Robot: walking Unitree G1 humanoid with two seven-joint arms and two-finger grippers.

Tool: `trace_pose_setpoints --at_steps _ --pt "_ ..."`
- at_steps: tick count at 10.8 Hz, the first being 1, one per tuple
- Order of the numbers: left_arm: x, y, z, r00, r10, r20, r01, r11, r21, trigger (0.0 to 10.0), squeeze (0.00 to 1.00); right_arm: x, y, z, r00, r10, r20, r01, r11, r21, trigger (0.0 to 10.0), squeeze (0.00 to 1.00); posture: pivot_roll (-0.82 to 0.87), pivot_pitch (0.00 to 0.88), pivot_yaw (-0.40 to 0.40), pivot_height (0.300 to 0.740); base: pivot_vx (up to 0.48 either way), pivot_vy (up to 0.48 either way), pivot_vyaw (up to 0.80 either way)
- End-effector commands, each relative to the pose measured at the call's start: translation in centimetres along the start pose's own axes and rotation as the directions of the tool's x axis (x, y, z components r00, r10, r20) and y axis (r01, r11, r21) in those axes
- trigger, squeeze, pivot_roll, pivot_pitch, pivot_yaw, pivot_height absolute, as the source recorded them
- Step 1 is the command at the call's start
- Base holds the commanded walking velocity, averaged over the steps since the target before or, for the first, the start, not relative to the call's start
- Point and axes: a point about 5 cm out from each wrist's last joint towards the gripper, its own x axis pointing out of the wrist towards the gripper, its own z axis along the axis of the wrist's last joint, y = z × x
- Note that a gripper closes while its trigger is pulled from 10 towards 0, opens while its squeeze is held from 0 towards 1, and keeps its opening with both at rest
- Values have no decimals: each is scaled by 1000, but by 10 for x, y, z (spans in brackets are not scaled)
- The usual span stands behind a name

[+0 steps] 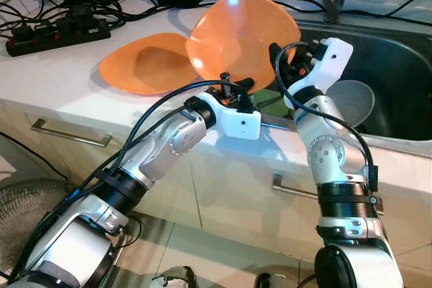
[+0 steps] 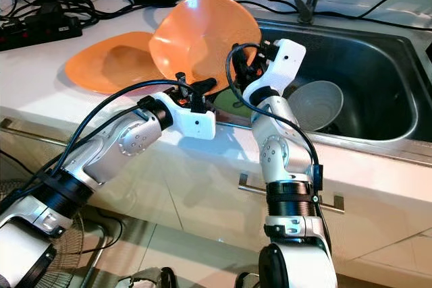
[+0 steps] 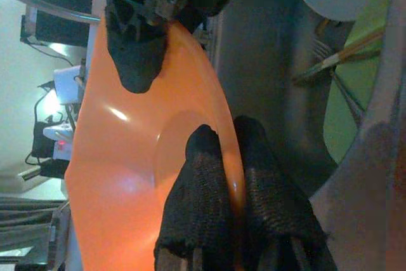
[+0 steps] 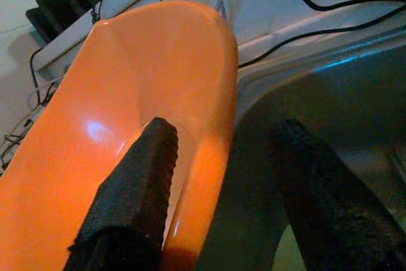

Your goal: Kitchen organization

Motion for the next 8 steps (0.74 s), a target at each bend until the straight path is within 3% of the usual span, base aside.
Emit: trace_pose_setpoints --at_steps 1,8 --pt "-2 4 2 1000 26 10 -27 999 32 10000 0 2 0 4 1000 -13 7 13 1000 3 0 0 49 61 42 740 0 0 0" --pt "-1 2 -1 1000 11 -5 -11 997 71 10000 0 3 3 1 1000 1 -13 0 999 41 0 0 50 68 43 740 0 0 0"
